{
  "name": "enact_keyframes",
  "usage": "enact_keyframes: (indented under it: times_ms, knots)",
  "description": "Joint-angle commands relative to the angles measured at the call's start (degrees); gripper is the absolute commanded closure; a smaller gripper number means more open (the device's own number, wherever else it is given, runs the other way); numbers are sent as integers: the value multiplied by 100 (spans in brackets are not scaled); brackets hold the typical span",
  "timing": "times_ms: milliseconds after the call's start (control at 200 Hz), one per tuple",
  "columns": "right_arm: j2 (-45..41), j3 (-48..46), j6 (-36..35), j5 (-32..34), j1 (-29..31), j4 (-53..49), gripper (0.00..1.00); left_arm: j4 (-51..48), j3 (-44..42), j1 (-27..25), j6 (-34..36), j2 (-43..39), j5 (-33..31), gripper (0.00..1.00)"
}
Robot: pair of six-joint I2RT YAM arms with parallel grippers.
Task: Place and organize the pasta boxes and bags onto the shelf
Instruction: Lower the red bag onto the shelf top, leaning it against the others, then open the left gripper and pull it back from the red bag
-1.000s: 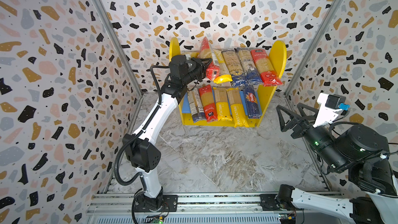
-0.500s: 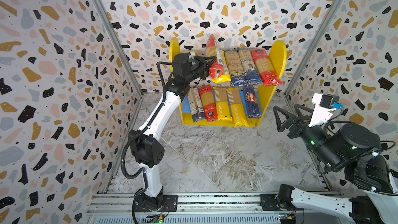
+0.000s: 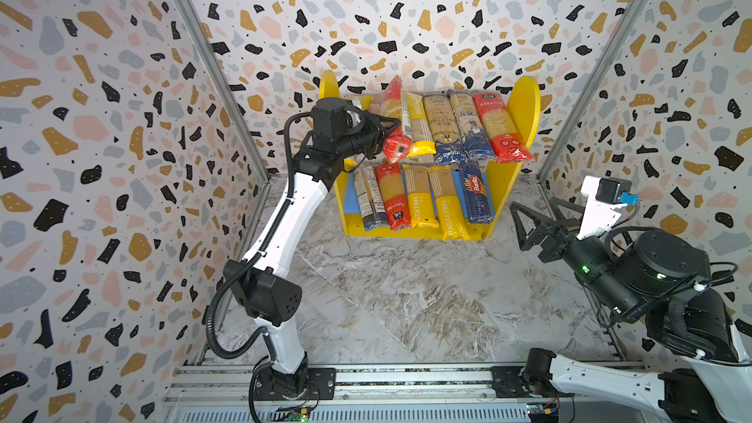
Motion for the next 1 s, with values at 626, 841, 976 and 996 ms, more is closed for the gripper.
enact_keyframes:
  times_ms: [626,841,976,996]
  knots:
    - [310,196,-128,-115,3,-51,1,-489,770,117,2244,-343,-802,37]
    - [374,226,-132,-141,-3,-59,1,-137,643,116,2200,-448,-571,27]
    - [388,254,-123,-137,0,-84,1,65,636,65,2116,-542,-410,27]
    - [385,261,-124,-142,-2,-85,1,67,634,59,2130,-561,-407,27]
